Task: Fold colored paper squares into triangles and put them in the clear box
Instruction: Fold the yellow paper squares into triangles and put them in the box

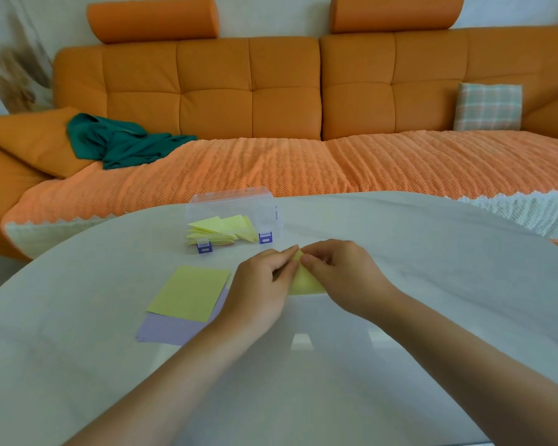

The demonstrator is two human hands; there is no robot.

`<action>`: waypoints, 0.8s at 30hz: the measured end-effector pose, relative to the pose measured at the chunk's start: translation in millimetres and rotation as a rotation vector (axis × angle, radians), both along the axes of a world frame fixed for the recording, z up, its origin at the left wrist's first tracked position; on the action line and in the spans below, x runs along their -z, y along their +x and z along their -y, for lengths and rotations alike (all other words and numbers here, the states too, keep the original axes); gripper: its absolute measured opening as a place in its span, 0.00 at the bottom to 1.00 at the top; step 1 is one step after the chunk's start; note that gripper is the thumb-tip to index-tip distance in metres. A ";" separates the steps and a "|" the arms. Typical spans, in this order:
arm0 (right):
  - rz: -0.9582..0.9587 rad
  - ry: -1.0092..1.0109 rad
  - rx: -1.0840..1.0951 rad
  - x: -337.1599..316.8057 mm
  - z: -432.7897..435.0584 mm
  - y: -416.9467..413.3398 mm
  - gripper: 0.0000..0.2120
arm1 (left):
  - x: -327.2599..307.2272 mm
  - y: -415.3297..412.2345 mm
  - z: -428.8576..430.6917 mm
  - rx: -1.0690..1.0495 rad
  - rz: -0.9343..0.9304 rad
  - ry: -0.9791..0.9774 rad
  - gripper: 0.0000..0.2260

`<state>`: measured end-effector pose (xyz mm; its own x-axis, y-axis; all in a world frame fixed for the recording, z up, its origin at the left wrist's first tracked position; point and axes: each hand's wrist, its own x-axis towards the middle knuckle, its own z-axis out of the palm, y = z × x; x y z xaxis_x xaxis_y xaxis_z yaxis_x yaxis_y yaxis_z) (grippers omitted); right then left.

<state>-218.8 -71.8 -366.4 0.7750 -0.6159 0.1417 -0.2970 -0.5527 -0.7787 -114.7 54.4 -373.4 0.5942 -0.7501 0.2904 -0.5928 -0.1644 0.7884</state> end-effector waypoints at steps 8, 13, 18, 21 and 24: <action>-0.047 0.199 0.065 -3.0 -0.9 1.1 0.10 | 0.5 3.2 -5.3 -0.001 -0.093 0.116 0.17; -0.047 0.201 0.052 -5.3 -5.2 1.4 0.10 | 2.9 5.2 -10.4 -0.012 -0.040 0.126 0.13; -0.084 0.166 0.047 -6.2 -8.6 3.3 0.09 | 5.1 7.9 -15.6 -0.019 -0.002 0.160 0.11; -0.153 0.146 0.044 -1.5 -9.7 5.0 0.08 | 5.8 9.2 -17.8 -0.010 -0.021 0.237 0.12; -0.241 0.128 0.050 4.1 -11.6 7.0 0.09 | 6.4 9.0 -19.9 -0.042 0.100 0.325 0.13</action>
